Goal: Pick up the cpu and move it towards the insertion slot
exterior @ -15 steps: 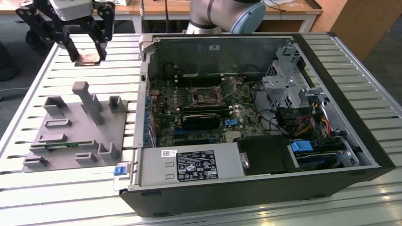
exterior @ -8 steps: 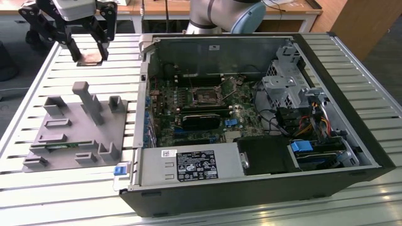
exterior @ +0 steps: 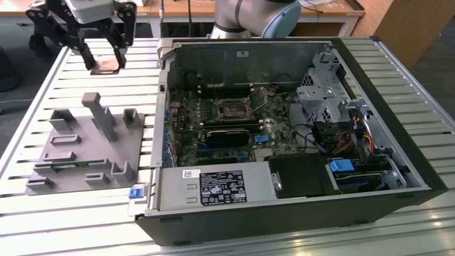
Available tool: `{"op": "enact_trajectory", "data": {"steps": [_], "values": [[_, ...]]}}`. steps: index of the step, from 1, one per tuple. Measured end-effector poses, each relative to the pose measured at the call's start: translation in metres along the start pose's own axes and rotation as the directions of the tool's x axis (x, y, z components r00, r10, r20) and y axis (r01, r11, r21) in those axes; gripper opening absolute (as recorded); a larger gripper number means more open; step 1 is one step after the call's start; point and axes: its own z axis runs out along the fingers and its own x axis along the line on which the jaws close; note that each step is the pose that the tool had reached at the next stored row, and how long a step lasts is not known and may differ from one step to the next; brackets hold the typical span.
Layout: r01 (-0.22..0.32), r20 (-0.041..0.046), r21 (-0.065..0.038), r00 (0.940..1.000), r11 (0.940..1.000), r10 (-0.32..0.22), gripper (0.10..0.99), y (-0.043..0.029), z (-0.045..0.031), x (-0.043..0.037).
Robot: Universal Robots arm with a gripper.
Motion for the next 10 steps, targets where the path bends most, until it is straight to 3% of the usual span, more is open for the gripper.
{"op": "enact_trajectory", "data": {"steps": [10], "values": [[0.000,0.0000,0.000,1.0000,1.0000,0.000,0.541,0.0000,0.0000,-0.0050]]}}
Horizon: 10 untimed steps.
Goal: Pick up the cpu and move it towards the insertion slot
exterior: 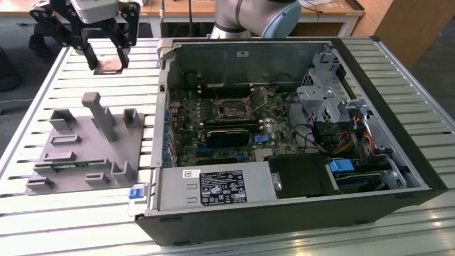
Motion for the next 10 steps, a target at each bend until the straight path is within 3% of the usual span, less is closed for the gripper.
{"op": "enact_trajectory", "data": {"steps": [10], "values": [[0.000,0.0000,0.000,1.0000,1.0000,0.000,0.541,0.0000,0.0000,-0.0045]]}}
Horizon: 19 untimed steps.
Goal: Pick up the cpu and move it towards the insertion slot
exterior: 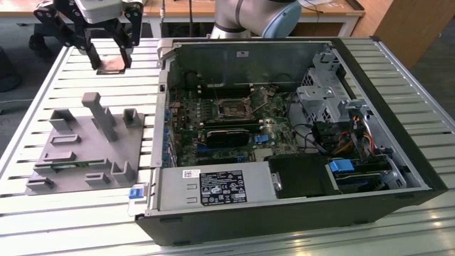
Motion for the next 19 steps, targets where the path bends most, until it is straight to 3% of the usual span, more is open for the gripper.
{"op": "enact_trajectory", "data": {"steps": [19], "values": [[0.000,0.0000,0.000,1.0000,1.0000,0.000,0.541,0.0000,0.0000,-0.0078]]}}
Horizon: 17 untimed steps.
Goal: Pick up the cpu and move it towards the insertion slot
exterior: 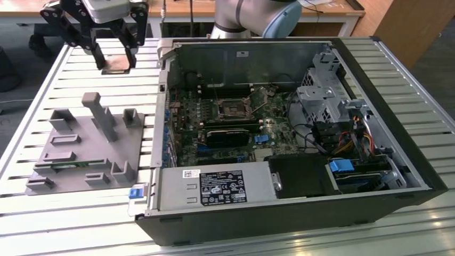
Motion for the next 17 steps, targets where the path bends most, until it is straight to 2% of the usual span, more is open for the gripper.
{"op": "enact_trajectory", "data": {"steps": [10,17], "values": [[0.000,0.0001,0.000,1.0000,1.0000,0.000,0.541,0.0000,0.0000,-0.0045],[0.000,0.0000,0.000,1.0000,1.0000,0.000,0.541,0.0000,-0.0001,-0.0106]]}}
